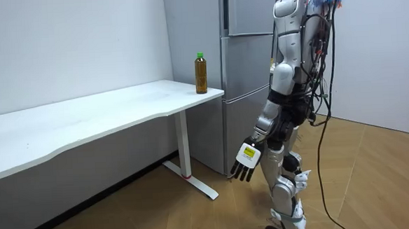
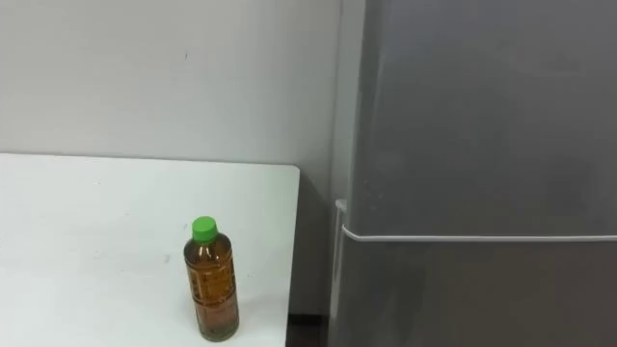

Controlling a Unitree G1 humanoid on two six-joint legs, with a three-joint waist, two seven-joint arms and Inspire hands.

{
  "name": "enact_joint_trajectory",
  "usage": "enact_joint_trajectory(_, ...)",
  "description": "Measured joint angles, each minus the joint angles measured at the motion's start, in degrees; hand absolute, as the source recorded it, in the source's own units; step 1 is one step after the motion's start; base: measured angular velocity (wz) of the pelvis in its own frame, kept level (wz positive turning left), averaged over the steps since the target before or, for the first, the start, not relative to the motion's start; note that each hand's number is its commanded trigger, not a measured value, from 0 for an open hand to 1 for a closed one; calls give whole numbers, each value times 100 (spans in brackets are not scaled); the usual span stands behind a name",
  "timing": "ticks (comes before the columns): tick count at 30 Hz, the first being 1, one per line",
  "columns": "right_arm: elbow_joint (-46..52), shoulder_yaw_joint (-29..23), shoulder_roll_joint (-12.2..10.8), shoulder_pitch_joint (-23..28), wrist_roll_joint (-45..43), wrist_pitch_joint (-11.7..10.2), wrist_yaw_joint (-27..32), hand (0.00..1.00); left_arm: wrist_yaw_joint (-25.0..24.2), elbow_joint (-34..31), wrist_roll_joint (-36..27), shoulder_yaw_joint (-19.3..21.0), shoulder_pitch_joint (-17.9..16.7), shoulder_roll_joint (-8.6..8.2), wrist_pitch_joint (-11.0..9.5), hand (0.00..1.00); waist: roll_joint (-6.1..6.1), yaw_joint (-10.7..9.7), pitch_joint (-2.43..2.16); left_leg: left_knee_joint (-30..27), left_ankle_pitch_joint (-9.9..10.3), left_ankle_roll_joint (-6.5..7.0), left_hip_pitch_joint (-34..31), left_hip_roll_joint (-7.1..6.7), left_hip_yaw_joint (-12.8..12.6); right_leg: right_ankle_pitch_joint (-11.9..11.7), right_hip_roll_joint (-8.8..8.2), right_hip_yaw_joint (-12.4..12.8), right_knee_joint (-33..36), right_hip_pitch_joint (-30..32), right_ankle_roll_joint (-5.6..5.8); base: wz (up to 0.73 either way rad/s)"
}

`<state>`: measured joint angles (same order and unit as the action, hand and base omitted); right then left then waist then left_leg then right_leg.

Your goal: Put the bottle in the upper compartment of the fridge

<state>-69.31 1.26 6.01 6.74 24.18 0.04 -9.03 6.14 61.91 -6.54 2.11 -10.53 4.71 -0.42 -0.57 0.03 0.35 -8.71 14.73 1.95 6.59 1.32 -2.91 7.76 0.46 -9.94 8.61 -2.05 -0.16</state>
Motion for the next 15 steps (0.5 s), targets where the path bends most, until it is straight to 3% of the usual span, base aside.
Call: enact_joint_trajectory(15, -6, 2, -3, 2, 5, 0, -33, 0, 115, 2, -7, 0, -6, -2, -6, 0, 42, -3, -5, 5, 0, 0, -1, 3, 3, 0, -4, -35, 0, 0, 0, 0)
